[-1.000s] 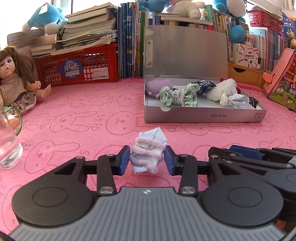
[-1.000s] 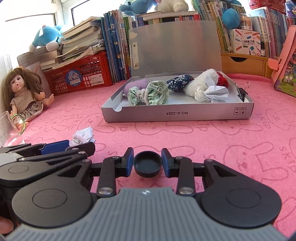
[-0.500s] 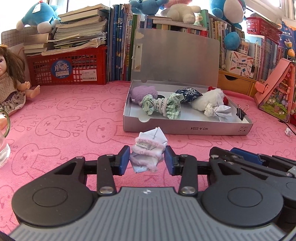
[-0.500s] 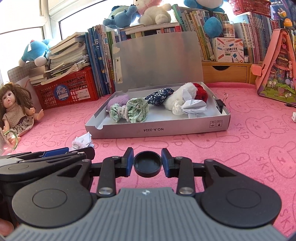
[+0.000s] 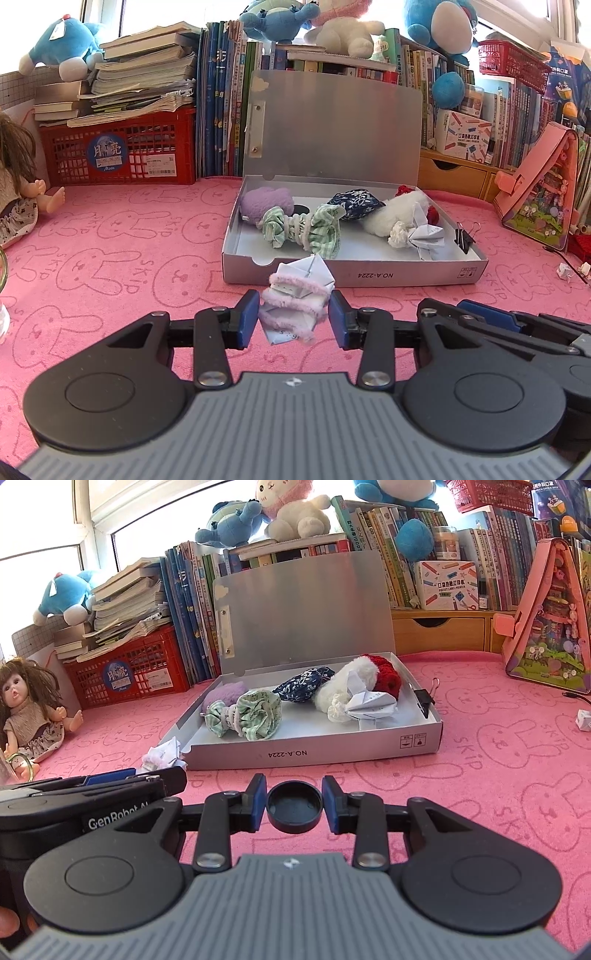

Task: Organize objects
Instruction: 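Carry the black lid and pink bundle over the grey box with both tools, then lower both tools into the box and open them to drop lid and bundle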

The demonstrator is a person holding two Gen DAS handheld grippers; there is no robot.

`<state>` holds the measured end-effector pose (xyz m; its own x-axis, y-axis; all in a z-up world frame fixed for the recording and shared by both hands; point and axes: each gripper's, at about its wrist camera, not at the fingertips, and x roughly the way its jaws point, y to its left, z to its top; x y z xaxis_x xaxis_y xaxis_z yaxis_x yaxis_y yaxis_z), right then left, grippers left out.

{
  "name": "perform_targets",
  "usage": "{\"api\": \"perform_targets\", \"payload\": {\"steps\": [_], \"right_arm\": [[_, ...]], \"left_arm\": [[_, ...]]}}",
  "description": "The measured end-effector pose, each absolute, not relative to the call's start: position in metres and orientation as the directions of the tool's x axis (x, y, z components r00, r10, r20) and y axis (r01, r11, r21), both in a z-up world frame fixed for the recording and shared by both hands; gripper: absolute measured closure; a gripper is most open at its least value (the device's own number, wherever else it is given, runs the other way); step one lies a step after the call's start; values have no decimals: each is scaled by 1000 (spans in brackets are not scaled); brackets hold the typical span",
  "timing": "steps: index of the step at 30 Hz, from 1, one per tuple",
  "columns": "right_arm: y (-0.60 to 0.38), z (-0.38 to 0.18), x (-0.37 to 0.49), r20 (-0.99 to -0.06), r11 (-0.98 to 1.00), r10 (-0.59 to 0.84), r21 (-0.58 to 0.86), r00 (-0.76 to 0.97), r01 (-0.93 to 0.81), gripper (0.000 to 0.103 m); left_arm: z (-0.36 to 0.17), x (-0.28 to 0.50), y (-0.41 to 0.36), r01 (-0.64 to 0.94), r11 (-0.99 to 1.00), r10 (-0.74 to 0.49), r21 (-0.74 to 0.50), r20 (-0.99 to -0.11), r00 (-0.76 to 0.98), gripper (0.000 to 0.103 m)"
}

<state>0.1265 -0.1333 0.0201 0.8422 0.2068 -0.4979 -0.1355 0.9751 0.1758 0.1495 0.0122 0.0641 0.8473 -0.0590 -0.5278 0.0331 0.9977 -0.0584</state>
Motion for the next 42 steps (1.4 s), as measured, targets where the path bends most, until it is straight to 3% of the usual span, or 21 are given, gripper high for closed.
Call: {"api": "perform_targets", "payload": {"steps": [11, 19, 37, 38, 40, 42], "right_arm": [[-145, 27, 142, -488, 974, 214, 176, 846, -144, 64], [-159, 39, 202, -503, 964, 241, 223, 830, -145, 64], [-156, 15, 283, -557, 966, 235, 228, 797, -125, 64], [-156, 14, 283, -557, 967, 229, 224, 798, -121, 62], [-155, 13, 282, -555, 970, 218, 215, 803, -115, 45], [-155, 13, 279, -551, 972, 214, 205, 807, -117, 40]], "left_arm": [[66, 161, 12, 41, 998, -61, -49, -524, 850, 57], [76, 221, 13, 25, 996, -68, -90, -513, 855, 57], [44, 305, 9, -15, 1000, 9, -7, -550, 835, 55], [43, 305, 8, -12, 1000, 7, -6, -550, 835, 54], [43, 304, 7, -4, 1000, 3, 0, -554, 833, 45], [42, 302, 6, -3, 1000, 9, 11, -553, 833, 32]]}}
